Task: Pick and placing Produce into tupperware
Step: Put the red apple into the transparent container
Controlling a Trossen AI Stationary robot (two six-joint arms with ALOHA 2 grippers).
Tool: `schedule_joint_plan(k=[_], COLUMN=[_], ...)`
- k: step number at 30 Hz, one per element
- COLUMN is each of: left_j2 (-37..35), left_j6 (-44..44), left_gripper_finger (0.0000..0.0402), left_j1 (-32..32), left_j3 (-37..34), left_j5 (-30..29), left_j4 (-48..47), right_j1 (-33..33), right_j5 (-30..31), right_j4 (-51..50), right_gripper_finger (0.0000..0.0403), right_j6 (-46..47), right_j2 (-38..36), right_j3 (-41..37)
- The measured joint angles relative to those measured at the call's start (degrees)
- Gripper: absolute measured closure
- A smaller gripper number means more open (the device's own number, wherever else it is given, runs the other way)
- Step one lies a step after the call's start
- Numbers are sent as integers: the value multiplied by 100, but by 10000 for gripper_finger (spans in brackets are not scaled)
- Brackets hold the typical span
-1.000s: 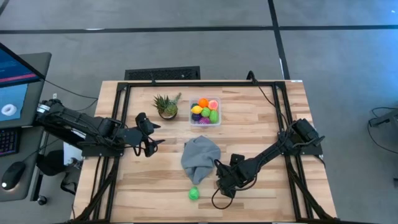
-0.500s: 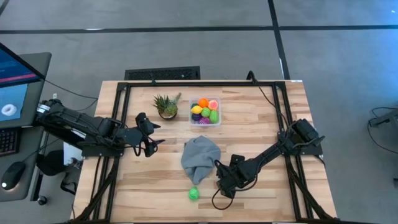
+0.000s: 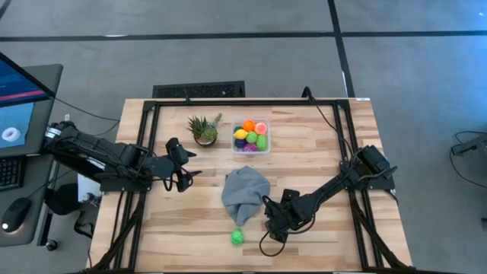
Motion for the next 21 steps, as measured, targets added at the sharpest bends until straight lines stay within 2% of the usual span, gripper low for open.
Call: schedule_joint_plan(k=[21], left_j2=[0], left_j6=[0], left_gripper_finger=[90], left_j1=[-1], left_j3=[0], left_j5=[-31], left_j4=[0], right_j1=[57], right_j5=[9], right_j4=[25], right_gripper_finger=[106], right_j6=[32], right_j2=[-192], right_j3=[-3])
